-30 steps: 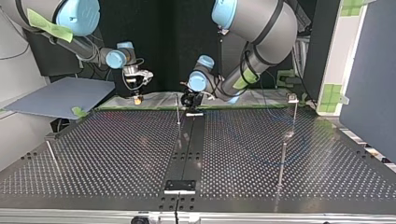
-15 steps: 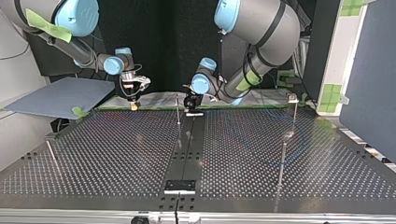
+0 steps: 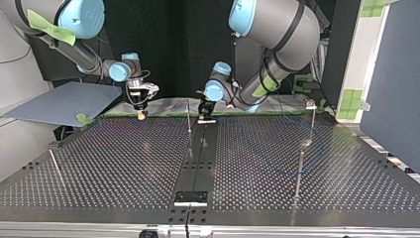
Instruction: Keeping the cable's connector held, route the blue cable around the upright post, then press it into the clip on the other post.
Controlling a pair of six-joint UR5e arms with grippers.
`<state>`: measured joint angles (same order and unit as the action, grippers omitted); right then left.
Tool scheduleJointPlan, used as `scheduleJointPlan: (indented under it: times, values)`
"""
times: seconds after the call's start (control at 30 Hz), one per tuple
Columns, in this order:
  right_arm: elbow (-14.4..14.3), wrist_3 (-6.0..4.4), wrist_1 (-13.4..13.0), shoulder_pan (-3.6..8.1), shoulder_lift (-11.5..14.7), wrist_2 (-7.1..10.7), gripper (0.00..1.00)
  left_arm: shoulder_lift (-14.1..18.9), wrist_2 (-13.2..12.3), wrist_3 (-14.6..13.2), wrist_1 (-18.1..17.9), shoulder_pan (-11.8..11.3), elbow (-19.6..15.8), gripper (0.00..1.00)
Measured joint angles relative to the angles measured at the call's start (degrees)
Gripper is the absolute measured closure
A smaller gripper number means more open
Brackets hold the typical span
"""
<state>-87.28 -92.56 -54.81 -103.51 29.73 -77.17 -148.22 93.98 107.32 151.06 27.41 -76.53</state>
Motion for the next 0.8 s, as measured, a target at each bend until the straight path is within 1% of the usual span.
scheduleJointPlan:
  times: [0.07, 0.1, 0.13, 0.17, 0.2, 0.23, 0.27, 0.33, 0.37, 0.43, 0.47, 0.5, 0.53, 0.57, 0.6, 0.8]
  values:
    - [0.0, 0.04, 0.0, 0.00, 0.0, 0.00, 1.00, 0.0, 0.7, -0.7, 0.4, -0.1, 0.0, 1.00]
    - [0.0, 0.05, 0.0, 0.00, 0.0, 0.00, 1.00, 0.0, 1.2, -1.3, 0.5, -0.1, 0.0, 0.91]
    - [0.0, 0.06, 0.0, 0.00, 0.0, 0.00, 1.00, 0.0, 1.6, -1.6, 0.6, -0.1, 0.0, 0.78]
    - [0.0, 0.07, 0.0, 0.01, 0.0, 0.00, 1.00, 0.0, 2.1, -2.1, 0.7, -0.1, 0.0, 0.78]
    - [0.0, 0.07, 0.0, 0.00, 0.0, -0.01, 1.00, 0.0, 2.5, -2.6, 0.7, -0.1, 0.0, 0.68]
    - [0.0, 0.07, 0.0, 0.01, 0.0, -0.01, 1.00, 0.0, 3.0, -3.0, 0.7, -0.1, 0.0, 0.52]
    - [0.0, 0.08, 0.0, 0.00, 0.0, -0.01, 1.00, 0.0, 3.5, -3.5, 0.7, 0.0, 0.0, 0.52]
    - [0.0, 0.08, 0.0, 0.01, 0.0, -0.01, 1.00, 0.0, 4.3, -4.3, 0.7, 0.1, 0.0, 0.36]
    - [0.0, 0.08, 0.0, 0.00, 0.0, -0.01, 1.00, 0.0, 4.8, -4.8, 0.7, 0.2, 0.0, 0.36]
    - [0.0, 0.08, 0.0, 0.01, 0.0, -0.01, 1.00, 0.0, 5.6, -5.6, 0.7, 0.3, 0.0, 0.25]
    - [0.0, 0.08, 0.0, 0.01, 0.0, -0.01, 1.00, 0.0, 6.2, -6.2, 0.7, 0.3, 0.0, 0.25]
    - [0.0, 0.08, 0.0, 0.01, 0.0, -0.01, 1.00, 0.0, 6.6, -6.7, 0.7, 0.3, 0.0, 0.15]
    - [0.0, 0.08, 0.1, 0.01, 0.0, 0.01, 1.00, 0.0, 7.1, -7.2, 0.7, 0.4, 0.0, 0.07]
    - [0.0, 0.08, 0.1, 0.01, 0.0, 0.02, 1.00, 0.0, 7.7, -7.8, 0.7, 0.4, 0.0, 0.07]
    - [0.0, 0.08, 0.1, 0.01, 0.0, 0.04, 1.00, 0.0, 8.2, -8.2, 0.7, 0.4, 0.0, 0.00]
    - [0.0, -0.08, 0.2, 0.01, 0.0, 0.08, 1.00, 0.0, 11.0, -11.1, 1.7, 0.9, 0.0, 0.00]
